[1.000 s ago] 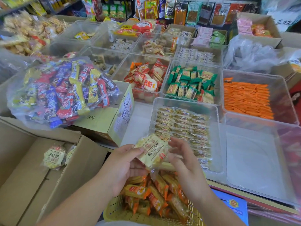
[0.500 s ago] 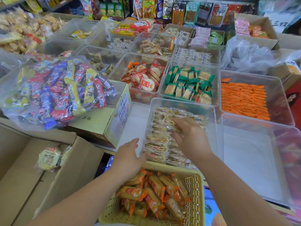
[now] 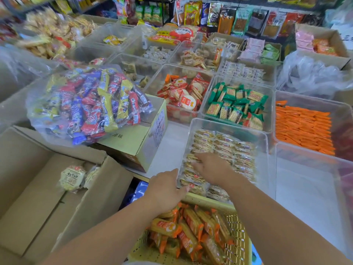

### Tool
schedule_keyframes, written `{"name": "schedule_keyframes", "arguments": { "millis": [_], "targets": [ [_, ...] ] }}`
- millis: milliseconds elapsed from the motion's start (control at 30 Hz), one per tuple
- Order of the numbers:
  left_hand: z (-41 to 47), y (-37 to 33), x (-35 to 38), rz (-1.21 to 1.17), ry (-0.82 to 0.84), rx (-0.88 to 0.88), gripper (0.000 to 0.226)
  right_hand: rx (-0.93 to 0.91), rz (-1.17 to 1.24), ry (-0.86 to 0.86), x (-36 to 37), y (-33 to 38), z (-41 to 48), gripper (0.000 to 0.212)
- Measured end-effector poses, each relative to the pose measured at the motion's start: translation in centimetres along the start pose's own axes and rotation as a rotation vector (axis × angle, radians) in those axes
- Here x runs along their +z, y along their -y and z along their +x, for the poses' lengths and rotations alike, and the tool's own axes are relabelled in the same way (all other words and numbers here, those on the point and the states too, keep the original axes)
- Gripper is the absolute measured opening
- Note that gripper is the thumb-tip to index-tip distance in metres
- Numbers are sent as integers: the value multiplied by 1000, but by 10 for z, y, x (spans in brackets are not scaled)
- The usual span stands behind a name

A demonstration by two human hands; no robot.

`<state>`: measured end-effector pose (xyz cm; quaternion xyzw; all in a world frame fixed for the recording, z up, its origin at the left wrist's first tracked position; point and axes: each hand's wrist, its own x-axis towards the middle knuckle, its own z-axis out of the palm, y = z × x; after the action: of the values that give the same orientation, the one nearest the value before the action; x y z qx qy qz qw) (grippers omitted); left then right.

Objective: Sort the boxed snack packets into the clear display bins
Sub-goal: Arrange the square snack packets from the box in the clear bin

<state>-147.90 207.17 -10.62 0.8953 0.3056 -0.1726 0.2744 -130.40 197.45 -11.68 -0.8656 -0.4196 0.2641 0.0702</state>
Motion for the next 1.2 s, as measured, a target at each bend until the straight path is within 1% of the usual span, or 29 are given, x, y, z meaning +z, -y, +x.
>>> {"name": "schedule_keyframes", "arguments": {
  "millis": [100, 167, 233, 300, 400, 433, 467, 500, 567, 633, 700, 767, 867, 967, 1067, 1133, 1200],
  "targets": [
    [-23, 15, -7, -138, -142, 100, 73, 20, -77, -3, 0, 3, -3, 54],
    [-43, 35, -14, -233, -282, 175, 63, 41, -149, -50, 0, 16, -5, 59],
    [-67, 63, -26, -344, -428, 188, 51, 34, -186, -133, 1, 42, -9, 60],
    [-89, 98, -37, -463, -574, 126, 40, -34, -157, -213, 6, 77, -14, 58],
    [-113, 162, -52, -626, -746, -36, 26, -244, 33, -260, 25, 148, -26, 53],
    [-117, 185, -56, -663, -781, -99, 25, -313, 94, -257, 33, 174, -30, 51],
    [-119, 208, -61, -675, -797, -166, 31, -368, 140, -249, 42, 199, -33, 50],
    [-120, 231, -64, -678, -788, -227, 36, -414, 165, -243, 51, 223, -34, 48],
    [-118, 273, -71, -659, -709, -348, 39, -479, 133, -240, 70, 263, -33, 47],
    [-113, 311, -75, -595, -596, -443, 52, -460, 55, -172, 88, 290, -29, 50],
    [-104, 338, -80, -538, -481, -485, 66, -396, -70, -76, 106, 303, -25, 52],
    [-88, 357, -86, -525, -394, -497, 75, -362, -199, -63, 117, 308, -22, 54],
    [-56, 375, -95, -538, -318, -505, 79, -319, -190, -72, 121, 310, -20, 54],
    [-24, 386, -97, -656, -282, -530, 88, -285, -151, -43, 120, 311, -20, 50],
    [0, 389, -92, -909, -286, -584, 92, -245, -139, -5, 118, 316, -21, 45],
    [11, 388, -87, -992, -300, -614, 84, -224, -142, 16, 117, 317, -20, 45],
    [18, 388, -83, -1016, -285, -632, 72, -206, -146, 29, 116, 318, -20, 47]
  ]
}}
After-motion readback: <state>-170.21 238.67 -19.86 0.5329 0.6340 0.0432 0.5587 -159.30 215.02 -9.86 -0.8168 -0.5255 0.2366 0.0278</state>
